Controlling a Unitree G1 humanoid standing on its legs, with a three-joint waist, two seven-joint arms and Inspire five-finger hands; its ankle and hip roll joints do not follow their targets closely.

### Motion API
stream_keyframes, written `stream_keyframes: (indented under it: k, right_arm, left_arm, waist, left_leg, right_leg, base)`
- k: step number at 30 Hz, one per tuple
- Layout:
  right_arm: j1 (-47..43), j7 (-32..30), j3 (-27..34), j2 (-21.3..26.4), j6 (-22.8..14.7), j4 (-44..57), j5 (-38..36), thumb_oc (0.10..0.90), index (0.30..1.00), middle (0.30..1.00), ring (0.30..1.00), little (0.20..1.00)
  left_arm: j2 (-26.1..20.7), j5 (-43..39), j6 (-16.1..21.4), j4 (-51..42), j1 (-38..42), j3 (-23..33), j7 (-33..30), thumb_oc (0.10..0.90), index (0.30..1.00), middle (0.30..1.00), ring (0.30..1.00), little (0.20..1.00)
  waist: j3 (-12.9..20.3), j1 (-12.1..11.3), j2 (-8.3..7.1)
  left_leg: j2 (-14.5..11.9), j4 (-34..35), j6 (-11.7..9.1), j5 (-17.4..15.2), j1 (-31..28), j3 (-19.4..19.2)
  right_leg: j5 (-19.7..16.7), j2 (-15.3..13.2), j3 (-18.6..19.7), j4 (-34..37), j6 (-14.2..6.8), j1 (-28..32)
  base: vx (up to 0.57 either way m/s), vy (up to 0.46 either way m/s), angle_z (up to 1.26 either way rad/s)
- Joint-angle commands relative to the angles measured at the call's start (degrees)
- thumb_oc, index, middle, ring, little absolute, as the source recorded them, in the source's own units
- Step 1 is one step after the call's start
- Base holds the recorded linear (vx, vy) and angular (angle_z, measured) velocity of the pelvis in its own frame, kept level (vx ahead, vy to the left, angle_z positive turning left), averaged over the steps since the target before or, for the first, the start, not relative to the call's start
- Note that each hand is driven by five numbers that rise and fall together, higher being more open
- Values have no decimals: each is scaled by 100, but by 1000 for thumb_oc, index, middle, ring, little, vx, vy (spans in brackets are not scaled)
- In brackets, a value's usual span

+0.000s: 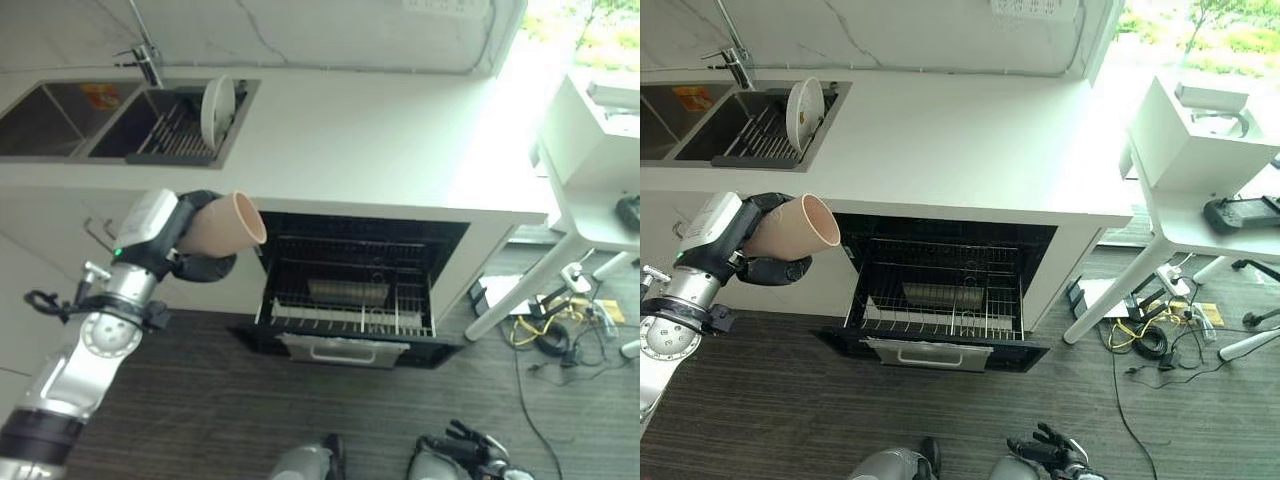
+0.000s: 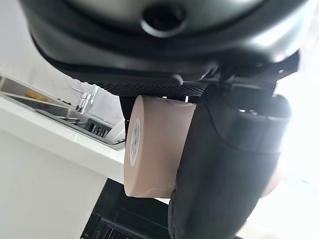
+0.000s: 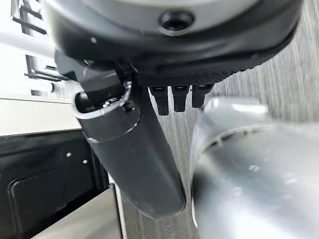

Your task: Place the dishes in the dishwasher.

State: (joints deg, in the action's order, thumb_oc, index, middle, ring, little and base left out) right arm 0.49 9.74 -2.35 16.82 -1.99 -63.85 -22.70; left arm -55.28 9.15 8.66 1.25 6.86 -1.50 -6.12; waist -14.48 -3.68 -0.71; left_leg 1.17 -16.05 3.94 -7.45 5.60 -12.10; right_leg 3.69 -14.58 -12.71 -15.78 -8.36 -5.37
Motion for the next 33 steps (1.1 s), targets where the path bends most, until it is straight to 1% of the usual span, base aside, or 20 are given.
stream_keyframes:
  k: [1,3,7,9,10,11,12,13,15,18,20,21,22,23,25,26,29,31,33]
  right_arm:
    - [-50,-156,105,444,-230,-86,-560,800,900,900,900,900]
    - [-40,-153,284,493,-317,-135,-689,800,900,900,900,900]
    - [27,-275,490,511,-564,-59,-1029,800,900,900,900,900]
    - [72,-315,669,509,-827,18,-1478,800,900,900,900,900]
    - [90,-333,767,496,-950,118,-1724,800,900,900,900,900]
    - [113,-427,895,473,-1194,338,-2026,800,900,900,900,900]
    - [137,-487,1005,447,-1460,588,-2229,800,900,900,900,900]
    - [156,-578,1094,419,-1591,899,-2303,800,900,900,900,900]
    - [223,-748,1212,364,-1985,1449,-2353,800,900,900,900,900]
    - [295,-639,1355,354,-2317,2093,-2492,800,900,900,900,900]
    - [323,-342,1485,348,-2432,2673,-2596,800,900,900,900,900]
    - [381,-113,1575,344,-2404,3384,-2479,800,900,900,900,900]
    - [386,-9,1588,335,-2454,3483,-2461,800,900,900,900,900]
    - [407,66,1582,337,-2421,3912,-2307,800,900,900,900,900]
    - [417,279,1565,325,-2474,4311,-2220,800,900,900,900,900]
    - [395,639,1533,336,-2350,4952,-2184,800,900,900,900,900]
    - [356,965,1420,330,-2241,5537,-2149,800,900,900,900,900]
    - [218,1342,1281,391,-2139,5988,-2310,800,900,900,900,900]
    - [139,1588,1158,411,-2029,6251,-2421,800,900,900,900,900]
  left_arm:
    - [21,-361,438,-572,767,509,-439,400,300,300,300,300]
    - [81,-384,432,-566,856,429,-430,400,300,300,300,300]
    - [162,-543,463,-538,897,332,-438,400,300,300,300,300]
    - [237,-973,614,-511,884,258,-211,400,300,300,300,300]
    - [302,-1376,659,-512,888,200,-2,400,300,300,300,300]
    - [468,-2024,650,-544,885,128,252,400,300,300,300,300]
    - [684,-2412,587,-614,867,62,391,400,300,300,300,300]
    - [874,-2529,599,-627,824,0,378,400,300,300,300,300]
    - [1139,-2736,646,-563,784,-84,361,400,300,300,300,300]
    - [1488,-3274,784,-359,727,-196,442,400,300,300,300,300]
    - [1786,-3374,934,-211,616,-253,525,400,300,300,300,300]
    - [1994,-3256,1127,-47,519,-289,597,400,300,300,300,300]
    - [2036,-3256,1154,-26,510,-293,625,400,300,300,300,300]
    - [2149,-3236,1213,30,471,-308,646,400,300,300,300,300]
    - [2261,-3265,1248,74,445,-312,690,400,300,300,300,300]
    - [2414,-3441,1222,149,426,-298,776,400,300,300,300,300]
    - [2590,-3528,1179,321,472,-318,832,400,300,300,300,300]
    - [2735,-3483,1220,582,591,-397,804,400,300,300,300,300]
    - [2817,-3370,1226,706,649,-461,747,400,300,300,300,300]
  waist:
    - [264,202,251]
    - [310,231,273]
    - [304,299,324]
    - [335,346,338]
    - [342,369,342]
    - [365,393,338]
    - [384,416,336]
    - [374,459,326]
    - [394,533,303]
    - [403,620,262]
    - [443,682,223]
    - [441,740,192]
    - [451,752,181]
    - [463,788,165]
    - [503,823,138]
    - [529,893,116]
    - [540,968,105]
    - [559,1022,103]
    - [590,1038,108]
  left_leg:
    - [-1117,-114,-806,-268,-173,-5]
    - [-1207,-114,-874,-213,-89,-19]
    - [-1261,-114,-920,-224,-107,-22]
    - [-1244,-114,-931,-236,-115,-5]
    - [-1232,-114,-931,-248,-140,3]
    - [-1218,-114,-917,-230,-127,6]
    - [-1209,-114,-902,-247,-139,4]
    - [-1196,-114,-891,-302,-197,-7]
    - [-1163,-114,-857,-312,-221,-27]
    - [-1140,-114,-827,-392,-324,-60]
    - [-1126,-114,-803,-394,-360,-107]
    - [-1118,-114,-789,-466,-471,-176]
    - [-1116,-114,-781,-441,-455,-187]
    - [-1109,-114,-768,-489,-507,-210]
    - [-1096,-114,-749,-470,-486,-231]
    - [-1091,-114,-730,-486,-519,-261]
    - [-1107,-114,-723,-520,-599,-335]
    - [-1130,-114,-723,-475,-621,-427]
    - [-1124,-114,-723,-464,-625,-454]
  right_leg:
    - [362,53,-183,-141,-182,-78]
    - [382,66,-260,-141,-159,-88]
    - [436,79,-304,-141,-140,-13]
    - [447,103,-263,-141,-138,-7]
    - [451,111,-242,-141,-141,10]
    - [425,108,-225,-141,-131,-11]
    - [425,100,-211,-141,-131,-11]
    - [449,94,-196,-141,-146,26]
    - [422,96,-151,-141,-139,12]
    - [454,102,-100,-141,-154,68]
    - [408,76,-87,-141,-161,52]
    - [414,41,-84,-141,-199,107]
    - [385,35,-79,-141,-192,81]
    - [399,26,-59,-141,-209,98]
    - [360,15,-21,-141,-206,39]
    - [353,13,34,-141,-211,19]
    - [367,12,73,-141,-226,42]
    - [339,12,103,-141,-204,17]
    - [342,23,131,-141,-194,5]
  base:
    - [-25,-88,8]
    - [-6,-57,9]
    - [3,3,1]
    - [16,9,-2]
    - [0,0,0]
    - [0,0,0]
    - [0,0,0]
    - [0,0,0]
    - [-16,-2,-2]
    - [-5,-6,-10]
    - [-2,11,-21]
    - [-2,15,-19]
    - [11,14,-14]
    - [-19,-1,-20]
    - [-10,8,-30]
    - [-4,20,-41]
    - [-5,21,-35]
    - [-16,27,-16]
    - [-1,19,-28]
